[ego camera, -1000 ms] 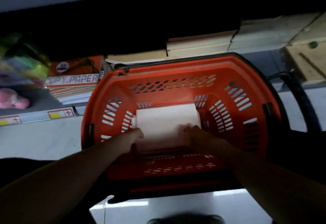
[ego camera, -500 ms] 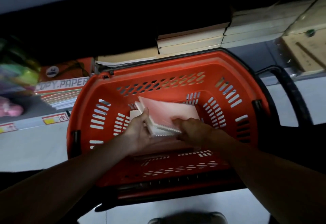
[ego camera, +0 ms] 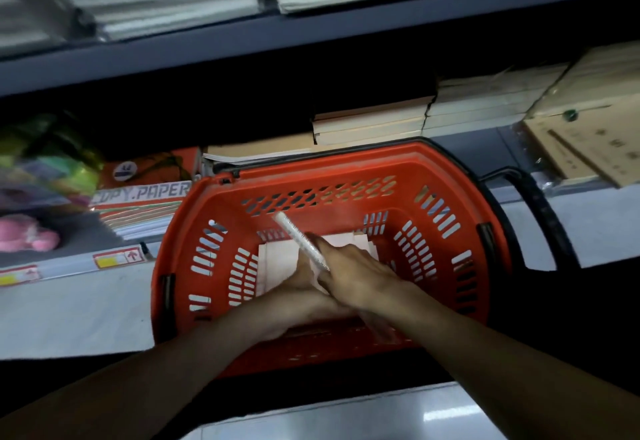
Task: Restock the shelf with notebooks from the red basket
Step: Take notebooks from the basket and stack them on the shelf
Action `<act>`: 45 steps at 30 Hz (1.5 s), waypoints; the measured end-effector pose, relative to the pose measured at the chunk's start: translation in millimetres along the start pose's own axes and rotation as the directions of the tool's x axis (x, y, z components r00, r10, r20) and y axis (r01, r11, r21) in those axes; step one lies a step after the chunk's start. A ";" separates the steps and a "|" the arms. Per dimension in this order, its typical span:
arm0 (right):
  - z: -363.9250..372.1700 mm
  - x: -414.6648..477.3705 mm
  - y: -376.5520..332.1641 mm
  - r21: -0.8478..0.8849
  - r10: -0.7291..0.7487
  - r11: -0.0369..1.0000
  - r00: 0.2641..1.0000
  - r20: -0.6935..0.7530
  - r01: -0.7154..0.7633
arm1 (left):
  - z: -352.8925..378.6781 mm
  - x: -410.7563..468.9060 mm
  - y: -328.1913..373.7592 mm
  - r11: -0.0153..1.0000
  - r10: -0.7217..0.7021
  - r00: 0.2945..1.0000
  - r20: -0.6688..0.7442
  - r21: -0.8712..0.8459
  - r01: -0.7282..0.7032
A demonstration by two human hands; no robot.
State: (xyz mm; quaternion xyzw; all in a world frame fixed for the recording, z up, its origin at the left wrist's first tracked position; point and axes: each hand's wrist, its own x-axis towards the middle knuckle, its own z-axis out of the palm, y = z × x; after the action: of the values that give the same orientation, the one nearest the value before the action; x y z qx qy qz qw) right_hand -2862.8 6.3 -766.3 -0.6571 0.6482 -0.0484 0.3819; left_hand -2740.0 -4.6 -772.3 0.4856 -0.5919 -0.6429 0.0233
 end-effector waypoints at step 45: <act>-184.1 87.2 -347.2 0.396 -0.087 0.812 0.760 -0.644 0.428 | -343.0 -180.0 133.2 0.782 0.294 -0.076 -0.953 0.286 -0.553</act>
State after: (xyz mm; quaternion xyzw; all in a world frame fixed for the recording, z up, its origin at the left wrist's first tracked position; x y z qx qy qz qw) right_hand -2669.2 -197.8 -478.4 -0.5644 0.5954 -0.4808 0.3094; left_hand -2494.0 -188.7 -501.3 0.5637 -0.4729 -0.1612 0.6578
